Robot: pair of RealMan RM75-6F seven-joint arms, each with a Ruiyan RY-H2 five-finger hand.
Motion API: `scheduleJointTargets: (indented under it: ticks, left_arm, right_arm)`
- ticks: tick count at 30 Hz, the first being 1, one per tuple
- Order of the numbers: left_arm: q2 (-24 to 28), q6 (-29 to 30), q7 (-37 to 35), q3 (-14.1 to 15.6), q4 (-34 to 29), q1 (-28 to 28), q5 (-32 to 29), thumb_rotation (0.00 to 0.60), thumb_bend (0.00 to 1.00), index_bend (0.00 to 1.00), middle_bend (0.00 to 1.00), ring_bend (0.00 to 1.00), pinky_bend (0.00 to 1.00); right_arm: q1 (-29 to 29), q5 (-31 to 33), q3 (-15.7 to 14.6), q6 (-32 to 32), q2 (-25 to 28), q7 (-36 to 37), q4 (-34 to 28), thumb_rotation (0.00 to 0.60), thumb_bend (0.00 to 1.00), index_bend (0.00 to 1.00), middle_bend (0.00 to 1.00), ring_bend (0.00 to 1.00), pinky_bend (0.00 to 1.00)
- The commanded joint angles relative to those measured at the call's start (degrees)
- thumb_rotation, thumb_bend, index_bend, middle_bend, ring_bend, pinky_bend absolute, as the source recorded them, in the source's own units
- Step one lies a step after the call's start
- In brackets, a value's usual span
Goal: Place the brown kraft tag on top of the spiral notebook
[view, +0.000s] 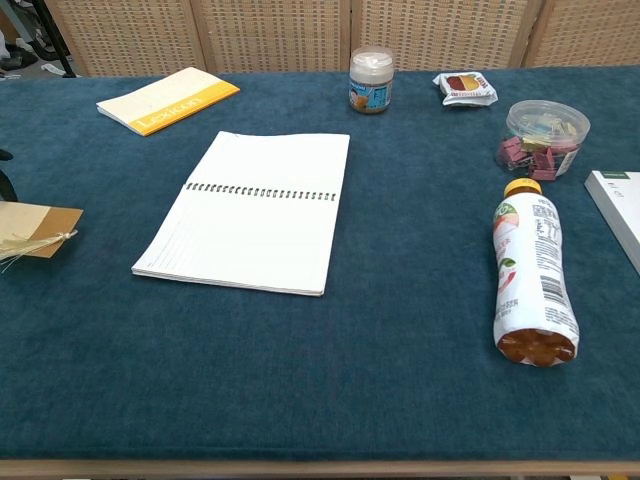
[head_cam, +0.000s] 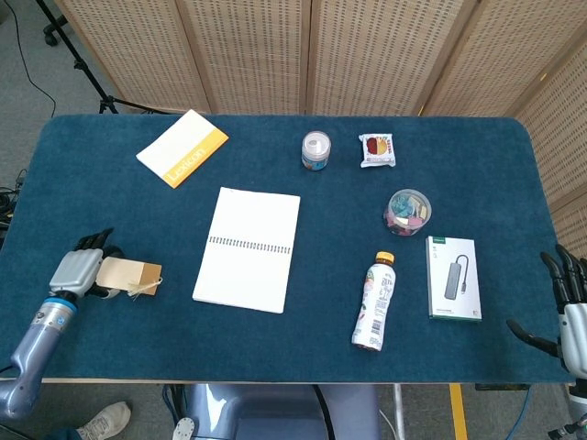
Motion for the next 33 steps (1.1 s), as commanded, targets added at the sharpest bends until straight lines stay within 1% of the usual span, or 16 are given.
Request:
scheduleJointTargets:
  ticks: [1,4,8,12,13,14,18,22,24,25,29,33]
  left_arm:
    - [1.04,0.36,-0.39,-1.14,-2.45,-0.76,-0.30,0.600,0.29,0.41,0.00,0.00,0.00]
    - [2.10,0.75,-0.31,-2.98,-6.87,-2.34,0.03,0.600,0.30,0.42,0.00,0.00,0.00]
    - [2.82,1.76,4.39,-4.63,-13.27,-4.82,-1.24,0.600,0.30,0.43,0.00,0.00,0.00]
    - [2.04,2.58,10.48,-6.03,-18.06,-7.70,-4.83,0.600,0.30,0.43,0.00,0.00,0.00]
    - [0.74,2.34,13.14,-6.91,-19.89,-9.79,-6.57,0.600,0.30,0.43,0.00,0.00,0.00]
    - [-0.01,2.33,14.72,-7.24,-20.35,-10.81,-8.00,0.600,0.30,0.43,0.00,0.00,0.00]
    - [-2.38,3.16,19.67,-7.89,-21.18,-13.68,-12.99,0.600,0.30,0.43,0.00,0.00,0.00]
    - [-7.62,5.06,26.61,-8.99,-20.78,-19.04,-22.06,0.600,0.30,0.43,0.00,0.00,0.00]
    - [-11.64,4.71,28.93,-10.03,-19.06,-22.68,-29.39,0.600,0.30,0.43,0.00,0.00,0.00]
    - [-13.62,5.49,30.65,-10.20,-17.59,-24.50,-32.37,0.600,0.30,0.43,0.00,0.00,0.00]
    - [-18.04,8.28,33.74,-9.93,-14.68,-27.70,-36.70,0.600,0.30,0.43,0.00,0.00,0.00]
    - [-21.81,10.17,34.89,-9.75,-11.72,-29.47,-38.84,0.600,0.32,0.43,0.00,0.00,0.00]
  right_arm:
    - [0.00,0.02,-0.01,-0.05,0.04,0.05,-0.04,0.600,0.03,0.00,0.00,0.00,0.00]
    - [-0.07,-0.04,0.00,0.11,0.13,0.18,-0.11,0.600,0.03,0.00,0.00,0.00,0.00]
    - [-0.18,0.25,0.20,0.28,0.35,0.67,-0.12,0.600,0.03,0.00,0.00,0.00,0.00]
    - [-0.21,0.33,0.26,0.27,0.59,1.23,-0.14,0.600,0.03,0.00,0.00,0.00,0.00]
    - [-0.21,0.29,0.25,0.26,0.69,1.50,-0.15,0.600,0.03,0.00,0.00,0.00,0.00]
    - [-0.21,0.28,0.24,0.24,0.74,1.63,-0.15,0.600,0.03,0.00,0.00,0.00,0.00]
    - [-0.20,0.29,0.21,0.13,0.86,1.96,-0.11,0.600,0.03,0.00,0.00,0.00,0.00]
    - [-0.15,0.50,0.26,-0.11,1.08,2.57,-0.10,0.600,0.03,0.00,0.00,0.00,0.00]
    - [-0.15,0.91,0.43,-0.23,1.27,3.13,-0.08,0.600,0.03,0.00,0.00,0.00,0.00]
    - [-0.12,1.10,0.50,-0.36,1.39,3.42,-0.05,0.600,0.03,0.00,0.00,0.00,0.00]
    - [-0.08,1.50,0.62,-0.65,1.70,4.23,0.01,0.600,0.03,0.00,0.00,0.00,0.00]
    - [-0.07,1.89,0.76,-0.88,2.00,5.00,0.06,0.600,0.03,0.00,0.00,0.00,0.00]
